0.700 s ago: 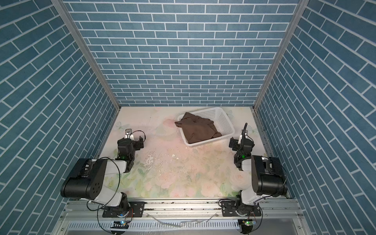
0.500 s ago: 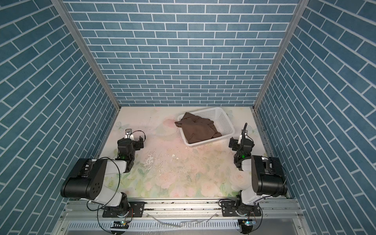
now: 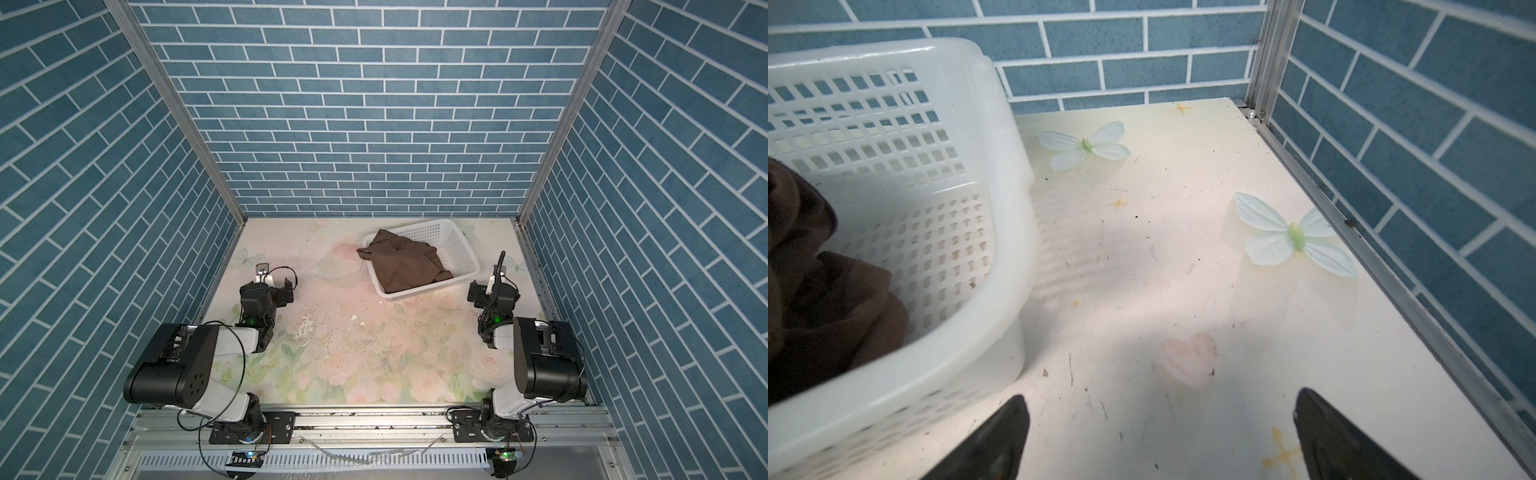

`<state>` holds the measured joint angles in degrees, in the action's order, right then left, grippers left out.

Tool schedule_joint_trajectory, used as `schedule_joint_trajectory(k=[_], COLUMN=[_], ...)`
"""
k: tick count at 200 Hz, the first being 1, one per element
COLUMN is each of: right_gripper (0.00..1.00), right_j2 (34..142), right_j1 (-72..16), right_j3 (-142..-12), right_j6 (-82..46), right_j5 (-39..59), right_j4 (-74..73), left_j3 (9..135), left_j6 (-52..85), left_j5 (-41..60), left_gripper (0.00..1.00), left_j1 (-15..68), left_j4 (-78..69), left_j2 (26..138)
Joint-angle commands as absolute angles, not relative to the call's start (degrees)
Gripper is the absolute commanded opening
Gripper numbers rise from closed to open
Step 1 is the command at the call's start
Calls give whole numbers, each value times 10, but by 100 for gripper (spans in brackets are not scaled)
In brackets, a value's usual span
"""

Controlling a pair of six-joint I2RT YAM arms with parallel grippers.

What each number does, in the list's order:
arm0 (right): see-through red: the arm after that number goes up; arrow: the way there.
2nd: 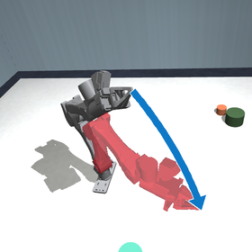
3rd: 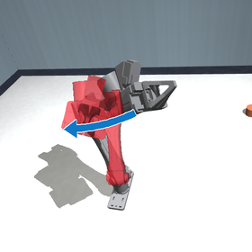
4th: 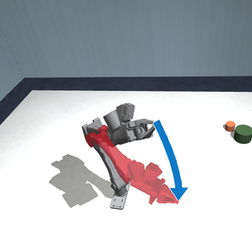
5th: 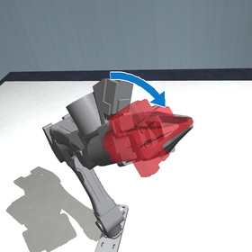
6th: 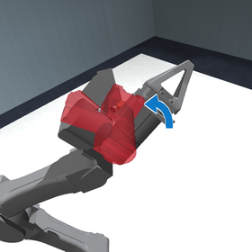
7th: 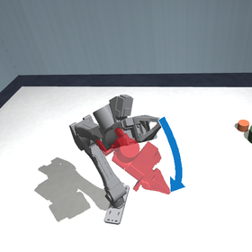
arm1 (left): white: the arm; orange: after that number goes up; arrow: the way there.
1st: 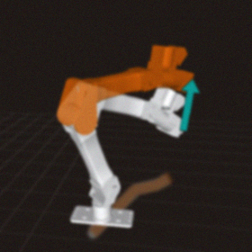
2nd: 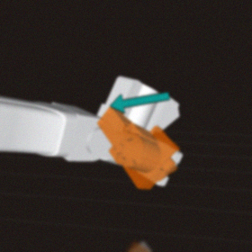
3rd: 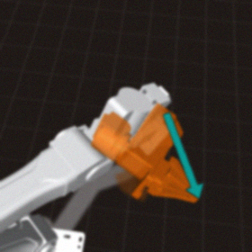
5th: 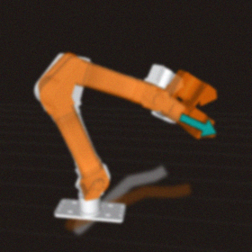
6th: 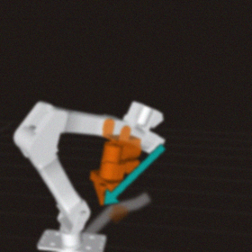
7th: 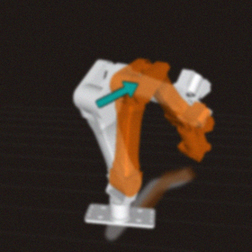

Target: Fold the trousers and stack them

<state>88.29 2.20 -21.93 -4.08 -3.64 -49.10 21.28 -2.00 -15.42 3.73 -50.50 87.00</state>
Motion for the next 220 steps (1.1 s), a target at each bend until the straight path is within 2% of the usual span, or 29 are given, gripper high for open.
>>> schedule_joint_trajectory(k=[1,22,46,57,72,94,119,142,155,180,220], right_gripper=[99,99,99,99,99,99,99,99,99,96,99], right_j2=[873,822,760,744,712,666,689,749,788,853,958], right_j1=[24,23,17,2,-28,-53,-60,-97,-114,-134,-170], right_j3=[-225,-244,-339,-371,-372,-374,-460,-544,-594,-661,-725], right_j6=[-42,-45,-106,-123,-123,-143,-168,-136,-132,-138,-135], right_j5=[-50,-70,-127,-192,-276,-315,-258,-191,-155,-17,125], right_j4=[-488,-408,-150,-75,-65,-58,45,94,132,160,151], left_j3=[211,213,214,236,294,367,491,520,513,499,489], left_j6=[-19,-17,-34,-48,-38,93,309,430,415,419,416], left_j5=[-159,-151,-151,-176,-217,-267,-363,-415,-395,-354,-237], left_gripper=[99,99,99,99,99,99,99,99,99,99,97], left_j1=[39,36,47,66,86,88,88,86,84,83,83], left_j4=[-512,-508,-494,-419,-275,-118,164,275,268,287,338], left_j2=[875,874,850,808,758,708,662,609,577,527,480])
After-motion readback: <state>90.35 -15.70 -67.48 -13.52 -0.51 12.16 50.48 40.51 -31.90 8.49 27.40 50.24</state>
